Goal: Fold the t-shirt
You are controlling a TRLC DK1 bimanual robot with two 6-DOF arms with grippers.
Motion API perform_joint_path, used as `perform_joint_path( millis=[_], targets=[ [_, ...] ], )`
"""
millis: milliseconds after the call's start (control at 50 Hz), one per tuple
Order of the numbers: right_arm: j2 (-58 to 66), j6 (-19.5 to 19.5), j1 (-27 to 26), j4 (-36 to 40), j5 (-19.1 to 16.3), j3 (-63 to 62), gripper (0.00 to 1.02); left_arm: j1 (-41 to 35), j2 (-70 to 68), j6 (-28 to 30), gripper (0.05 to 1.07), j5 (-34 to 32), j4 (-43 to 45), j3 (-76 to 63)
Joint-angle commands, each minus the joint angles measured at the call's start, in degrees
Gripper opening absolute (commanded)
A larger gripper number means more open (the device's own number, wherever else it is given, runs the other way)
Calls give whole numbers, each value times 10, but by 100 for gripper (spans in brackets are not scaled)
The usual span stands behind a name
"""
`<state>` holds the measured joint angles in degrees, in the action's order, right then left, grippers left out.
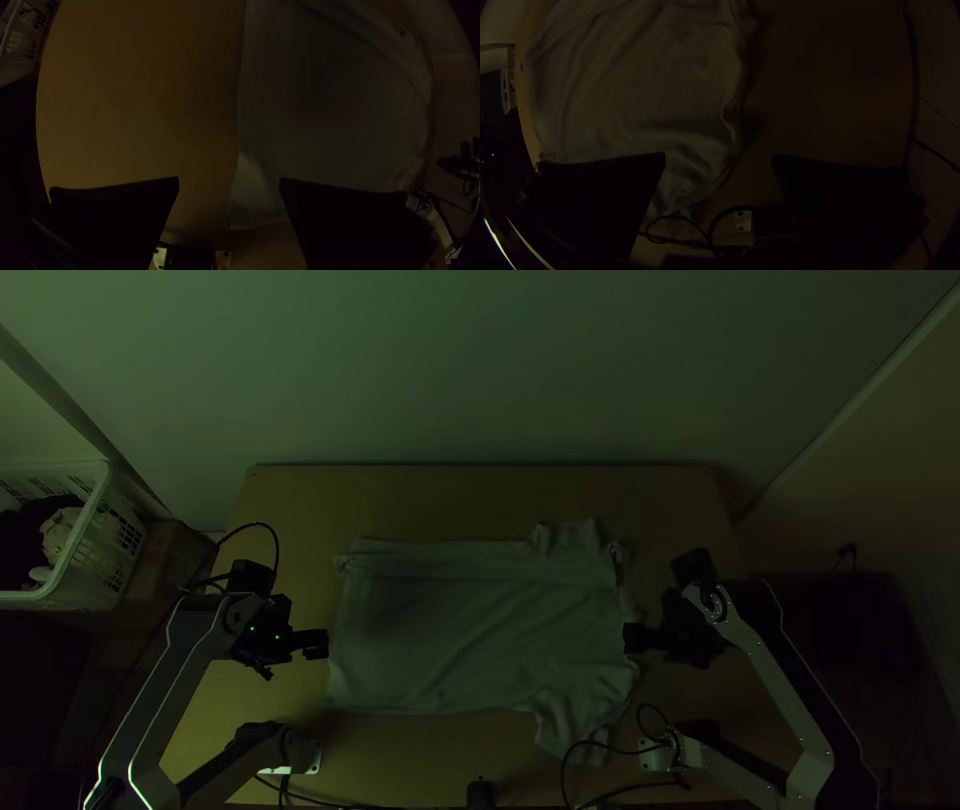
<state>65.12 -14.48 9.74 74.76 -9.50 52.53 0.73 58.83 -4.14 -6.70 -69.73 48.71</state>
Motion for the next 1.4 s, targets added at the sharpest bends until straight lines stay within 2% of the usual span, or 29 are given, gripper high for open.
perform_joint_path(
  millis=[0,180,360,600,720,780,900,1020,1100,1380],
  targets=[
    [2,22,4,21,3,-25,97,-29,-16,16,102,16,-35,-20],
    [18,30,3,23,16,-64,95,-67,-20,13,102,23,-65,-35],
    [40,35,4,16,16,-94,89,-75,-18,12,102,24,-70,-42],
    [79,51,6,-25,15,-103,69,-75,-13,12,102,24,-70,-42],
    [113,53,16,-38,6,-108,68,-75,-6,12,102,24,-70,-42],
    [119,53,25,-48,2,-109,57,-75,-3,12,102,24,-70,-41],
    [130,52,38,-57,2,-112,50,-77,1,13,102,24,-70,-41],
    [130,54,36,-71,-1,-114,19,-84,13,13,102,24,-70,-42],
    [128,54,36,-78,-9,-114,3,-92,31,12,102,24,-70,-43],
    [136,55,28,-86,-24,-116,3,-144,91,-14,102,27,-74,-58]
  ],
)
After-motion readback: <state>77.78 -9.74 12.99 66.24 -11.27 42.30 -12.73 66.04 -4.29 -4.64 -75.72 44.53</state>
